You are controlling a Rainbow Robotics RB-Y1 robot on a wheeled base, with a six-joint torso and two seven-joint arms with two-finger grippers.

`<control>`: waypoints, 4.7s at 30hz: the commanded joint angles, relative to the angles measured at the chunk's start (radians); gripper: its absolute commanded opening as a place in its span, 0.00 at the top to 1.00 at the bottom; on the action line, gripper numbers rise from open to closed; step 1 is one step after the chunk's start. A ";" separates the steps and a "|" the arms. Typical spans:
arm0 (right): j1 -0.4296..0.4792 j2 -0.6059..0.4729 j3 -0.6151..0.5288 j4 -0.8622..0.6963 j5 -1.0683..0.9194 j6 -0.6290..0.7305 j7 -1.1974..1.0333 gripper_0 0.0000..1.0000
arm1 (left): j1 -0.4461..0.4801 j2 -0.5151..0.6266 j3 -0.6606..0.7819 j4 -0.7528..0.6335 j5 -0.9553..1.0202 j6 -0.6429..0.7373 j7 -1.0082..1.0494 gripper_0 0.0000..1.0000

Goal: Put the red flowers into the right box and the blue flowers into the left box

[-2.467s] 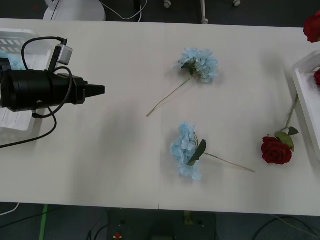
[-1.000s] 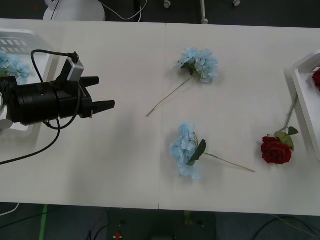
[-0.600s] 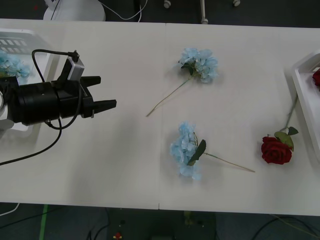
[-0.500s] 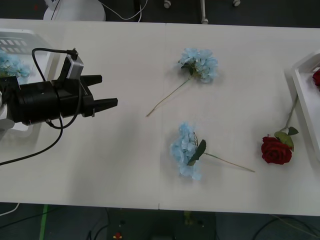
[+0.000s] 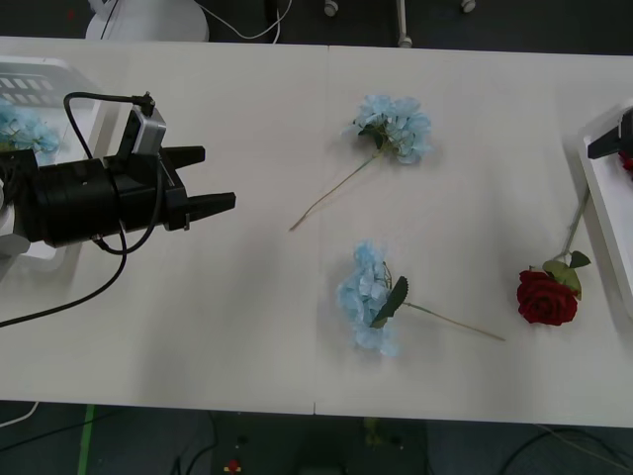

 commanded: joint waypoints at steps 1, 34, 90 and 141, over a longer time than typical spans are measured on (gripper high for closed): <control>-0.045 -0.007 -0.017 -0.076 -0.064 0.028 -0.421 0.10 | 0.023 -0.016 -0.005 -0.036 0.022 0.005 0.007 0.00; 0.003 -0.005 0.118 0.001 -0.142 -0.055 -2.327 0.00 | 0.038 -0.027 -0.004 -0.033 0.031 0.002 0.004 0.00; 0.214 0.489 -0.448 0.113 0.503 0.108 -2.461 0.00 | 0.058 -0.043 -0.004 -0.027 0.032 -0.027 0.008 0.00; 0.211 0.690 -0.574 0.114 0.695 0.089 -2.395 0.22 | 0.058 -0.102 -0.015 0.007 0.037 -0.030 0.007 0.00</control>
